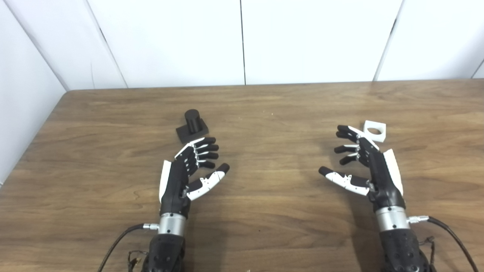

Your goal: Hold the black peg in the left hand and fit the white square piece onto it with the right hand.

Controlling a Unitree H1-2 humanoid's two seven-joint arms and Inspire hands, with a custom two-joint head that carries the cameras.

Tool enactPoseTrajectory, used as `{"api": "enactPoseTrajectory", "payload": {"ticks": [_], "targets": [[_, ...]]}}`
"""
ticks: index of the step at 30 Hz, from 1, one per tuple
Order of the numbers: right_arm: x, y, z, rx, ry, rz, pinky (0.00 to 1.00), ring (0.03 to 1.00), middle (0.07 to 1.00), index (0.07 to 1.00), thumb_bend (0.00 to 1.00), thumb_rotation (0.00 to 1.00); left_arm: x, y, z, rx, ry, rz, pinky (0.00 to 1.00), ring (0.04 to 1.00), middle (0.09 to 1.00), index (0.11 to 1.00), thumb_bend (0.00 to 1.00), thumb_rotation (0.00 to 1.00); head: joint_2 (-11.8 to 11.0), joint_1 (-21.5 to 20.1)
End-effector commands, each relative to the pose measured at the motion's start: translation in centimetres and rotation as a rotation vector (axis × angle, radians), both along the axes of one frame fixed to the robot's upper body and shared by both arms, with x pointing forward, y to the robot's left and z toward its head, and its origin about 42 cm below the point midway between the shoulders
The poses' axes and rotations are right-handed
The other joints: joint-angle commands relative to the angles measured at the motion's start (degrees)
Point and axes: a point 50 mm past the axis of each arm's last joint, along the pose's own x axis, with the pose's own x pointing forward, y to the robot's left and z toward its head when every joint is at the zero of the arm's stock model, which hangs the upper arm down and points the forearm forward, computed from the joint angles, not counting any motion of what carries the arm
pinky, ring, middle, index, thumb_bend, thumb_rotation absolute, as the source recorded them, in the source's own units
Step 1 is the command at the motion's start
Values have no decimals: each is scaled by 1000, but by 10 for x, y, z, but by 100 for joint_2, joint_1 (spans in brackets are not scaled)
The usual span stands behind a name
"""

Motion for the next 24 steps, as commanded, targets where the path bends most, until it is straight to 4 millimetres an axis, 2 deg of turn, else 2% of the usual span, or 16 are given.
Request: {"api": "enactPoseTrajectory", "payload": {"ticks": [1,8,10,11,12,17,20,24], "targets": [[6,4,16,8,-83,8,482,640,780,794,627,22,5,0,19,3,-94,-14,574,649,684,690,569,0,13,-2],[6,3,17,11,-84,9,488,643,782,795,628,9,6,-1,19,13,-93,-20,579,648,686,692,574,9,-1,55],[5,2,16,11,-82,9,489,644,784,798,625,10,6,-3,19,10,-92,-20,575,644,684,691,576,4,-10,220],[5,1,16,10,-83,9,488,642,785,799,624,9,7,-4,18,9,-93,-21,569,641,684,690,575,5,-27,432],[5,0,17,10,-84,9,486,640,785,799,624,6,7,-6,18,8,-93,-22,562,638,683,689,574,9,-27,432],[4,-10,16,4,-78,-1,476,635,791,806,612,0,5,-17,14,-16,-70,-36,566,657,693,693,575,5,-153,1100],[4,-15,15,10,-73,-3,470,634,796,803,611,0,4,-22,12,-13,-65,-32,569,660,694,694,576,1,-201,1276],[5,-18,14,33,-74,4,480,636,796,804,619,0,5,-26,11,-6,-61,-30,559,651,693,697,584,15,-198,1284]]}}
